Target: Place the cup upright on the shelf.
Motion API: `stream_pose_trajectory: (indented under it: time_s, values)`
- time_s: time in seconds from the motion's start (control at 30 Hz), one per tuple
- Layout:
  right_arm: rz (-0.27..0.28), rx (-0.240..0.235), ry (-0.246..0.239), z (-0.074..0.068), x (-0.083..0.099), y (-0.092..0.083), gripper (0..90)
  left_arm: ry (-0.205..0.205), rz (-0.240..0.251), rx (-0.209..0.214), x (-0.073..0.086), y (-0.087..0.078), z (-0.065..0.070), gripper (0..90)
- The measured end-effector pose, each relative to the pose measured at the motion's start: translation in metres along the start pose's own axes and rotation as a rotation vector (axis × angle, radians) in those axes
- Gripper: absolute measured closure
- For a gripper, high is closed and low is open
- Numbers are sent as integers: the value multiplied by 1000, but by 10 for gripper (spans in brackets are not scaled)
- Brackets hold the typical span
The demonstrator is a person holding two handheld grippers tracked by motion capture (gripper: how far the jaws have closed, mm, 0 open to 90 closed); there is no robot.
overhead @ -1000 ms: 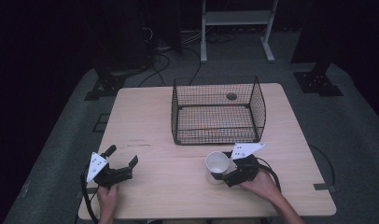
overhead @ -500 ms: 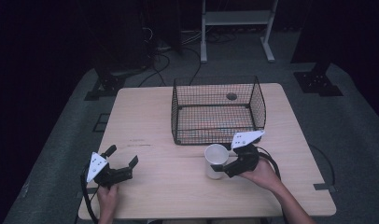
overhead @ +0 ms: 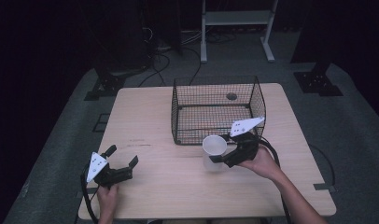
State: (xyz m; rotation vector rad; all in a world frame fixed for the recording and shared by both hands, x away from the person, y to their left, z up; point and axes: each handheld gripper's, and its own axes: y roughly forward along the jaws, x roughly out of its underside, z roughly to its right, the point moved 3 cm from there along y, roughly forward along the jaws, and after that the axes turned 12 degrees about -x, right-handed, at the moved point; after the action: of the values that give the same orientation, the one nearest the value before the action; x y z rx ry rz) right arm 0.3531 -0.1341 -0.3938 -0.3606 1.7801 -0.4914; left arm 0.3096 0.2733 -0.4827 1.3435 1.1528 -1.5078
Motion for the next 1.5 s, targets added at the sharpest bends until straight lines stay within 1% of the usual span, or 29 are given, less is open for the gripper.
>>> stream_pose_trajectory:
  time_s: [0.27, 0.57, 1.4, 1.5]
  values:
    - [7, -12, 6, 4, -5, -5, 194, 1, -1, 0, 0, 0, 0, 0]
    - [16, -19, -3, 8, -17, -11, 195, 0, 0, 0, 0, 0, 0, 0]
    - [13, -9, -25, 22, -49, -18, 195, 0, 1, -1, 0, 0, 0, 0]
    - [12, -6, -23, 25, -54, -19, 195, 0, 1, 0, 0, 0, 0, 0]
